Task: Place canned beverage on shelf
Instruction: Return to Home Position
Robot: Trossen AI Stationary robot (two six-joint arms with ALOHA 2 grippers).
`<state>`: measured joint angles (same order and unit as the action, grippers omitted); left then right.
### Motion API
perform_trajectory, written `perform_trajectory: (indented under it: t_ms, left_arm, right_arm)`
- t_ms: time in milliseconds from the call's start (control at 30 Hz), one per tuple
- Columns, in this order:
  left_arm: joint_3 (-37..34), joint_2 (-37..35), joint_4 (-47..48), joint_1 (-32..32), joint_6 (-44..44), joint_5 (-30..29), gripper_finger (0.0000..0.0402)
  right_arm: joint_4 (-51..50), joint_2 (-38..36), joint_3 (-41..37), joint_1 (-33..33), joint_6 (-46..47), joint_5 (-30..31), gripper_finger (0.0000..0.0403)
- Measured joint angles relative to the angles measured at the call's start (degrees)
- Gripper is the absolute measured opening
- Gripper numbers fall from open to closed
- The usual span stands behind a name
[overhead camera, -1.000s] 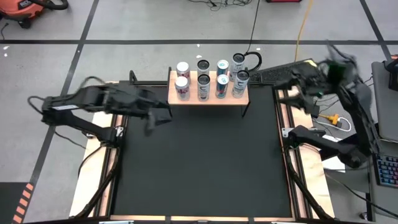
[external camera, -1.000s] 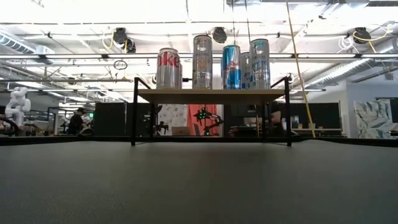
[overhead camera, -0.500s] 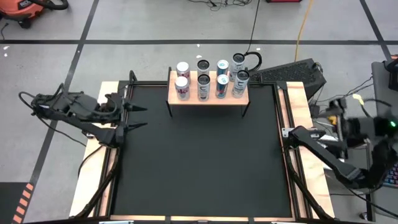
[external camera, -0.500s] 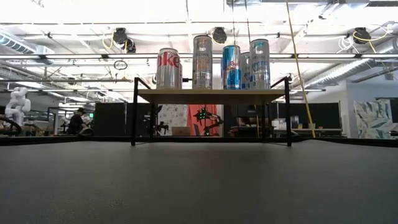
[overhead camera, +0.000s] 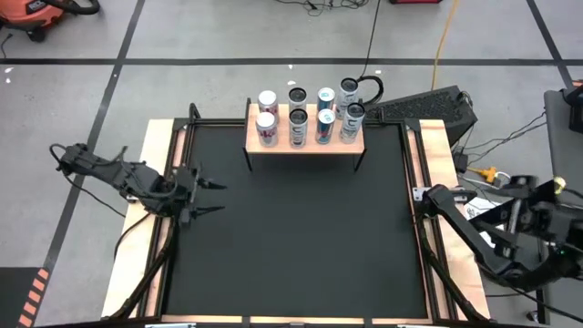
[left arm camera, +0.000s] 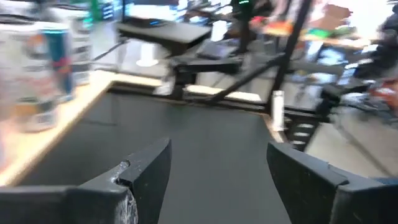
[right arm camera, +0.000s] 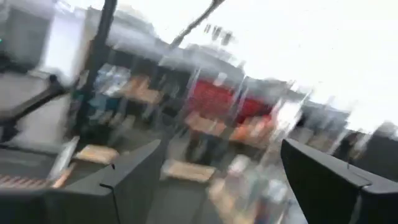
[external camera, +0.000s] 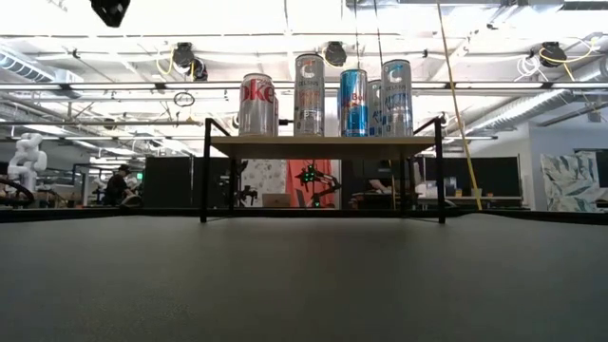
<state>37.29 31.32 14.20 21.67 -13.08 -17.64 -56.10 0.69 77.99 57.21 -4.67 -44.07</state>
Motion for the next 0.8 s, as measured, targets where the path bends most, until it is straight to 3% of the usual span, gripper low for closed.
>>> perform_trajectory:
  t_ms: [167, 433, 567, 800]
  left_arm:
    - [-8.19, -2.69, -10.97, 0.00, 4.60, 8.72, 0.0267]
    - [-16.27, -4.62, -18.72, 0.00, 6.54, 19.85, 0.0267]
    - [-19.84, -5.03, -23.56, 0.00, 9.16, 23.47, 0.0267]
    - [-25.57, -5.00, -30.78, 0.00, 11.52, 30.61, 0.0267]
  right_arm:
    - [4.44, 0.36, -4.83, 0.81, 1.99, -0.66, 0.0310]
    - [9.84, -0.40, -16.30, 1.09, 5.77, -0.60, 0.0310]
    - [21.34, -0.44, -25.63, 1.21, 8.30, -4.25, 0.0310]
    - [42.40, -0.48, -43.82, 1.21, 15.75, -5.36, 0.0310]
